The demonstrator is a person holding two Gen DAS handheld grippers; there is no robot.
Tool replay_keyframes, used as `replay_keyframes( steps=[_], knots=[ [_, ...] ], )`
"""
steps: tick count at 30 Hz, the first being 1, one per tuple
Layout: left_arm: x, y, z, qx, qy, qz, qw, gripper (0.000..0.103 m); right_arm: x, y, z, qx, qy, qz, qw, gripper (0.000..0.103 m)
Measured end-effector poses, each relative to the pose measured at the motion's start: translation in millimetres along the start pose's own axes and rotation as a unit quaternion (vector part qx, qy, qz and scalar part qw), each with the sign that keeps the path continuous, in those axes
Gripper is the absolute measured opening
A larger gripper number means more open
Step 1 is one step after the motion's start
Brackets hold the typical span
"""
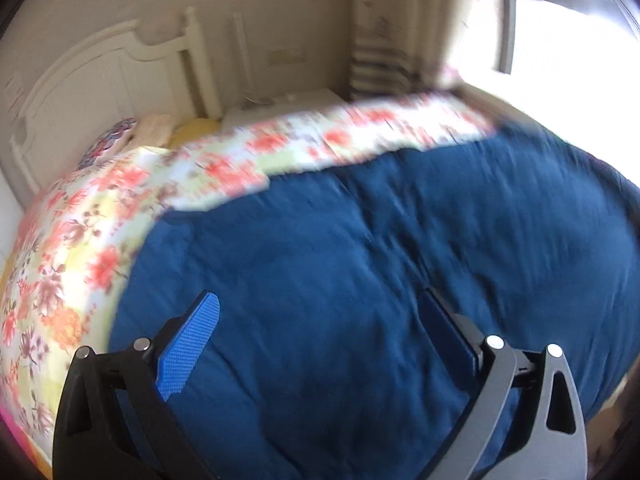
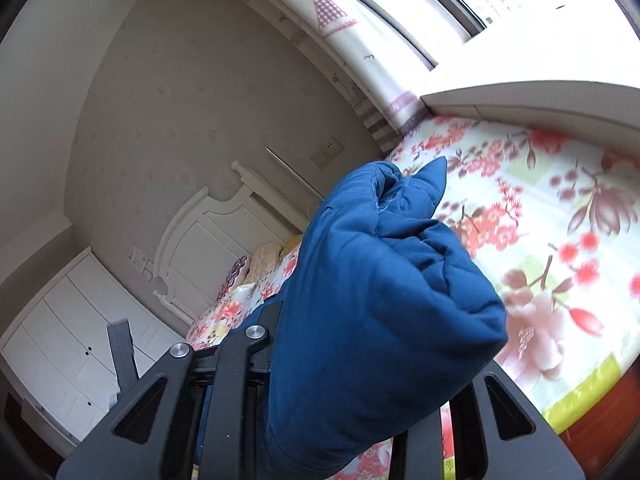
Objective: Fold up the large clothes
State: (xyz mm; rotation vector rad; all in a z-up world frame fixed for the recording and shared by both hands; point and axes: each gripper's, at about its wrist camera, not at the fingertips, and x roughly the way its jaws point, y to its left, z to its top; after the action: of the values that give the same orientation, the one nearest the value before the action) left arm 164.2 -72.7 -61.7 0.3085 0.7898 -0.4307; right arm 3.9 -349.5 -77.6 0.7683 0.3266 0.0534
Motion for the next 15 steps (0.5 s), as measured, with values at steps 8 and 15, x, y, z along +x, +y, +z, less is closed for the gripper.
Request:
replay_keyframes(
  steps=[8, 15],
  knots=[
    [-51.0, 54.5, -43.1, -0.045, -0.076, -0.056, 0.9945, 0.096, 18.8, 130.6, -10.6, -0.239, -0.032, -0.017, 0.970, 0.029],
    [-168.5, 229.3, -79.3, -0.258, -0.216, 0.019, 0.9414, 0.096, 92.2, 292.4, -142.7, -0.574, -0.007, -0.020, 0.818, 0.030]
  ],
)
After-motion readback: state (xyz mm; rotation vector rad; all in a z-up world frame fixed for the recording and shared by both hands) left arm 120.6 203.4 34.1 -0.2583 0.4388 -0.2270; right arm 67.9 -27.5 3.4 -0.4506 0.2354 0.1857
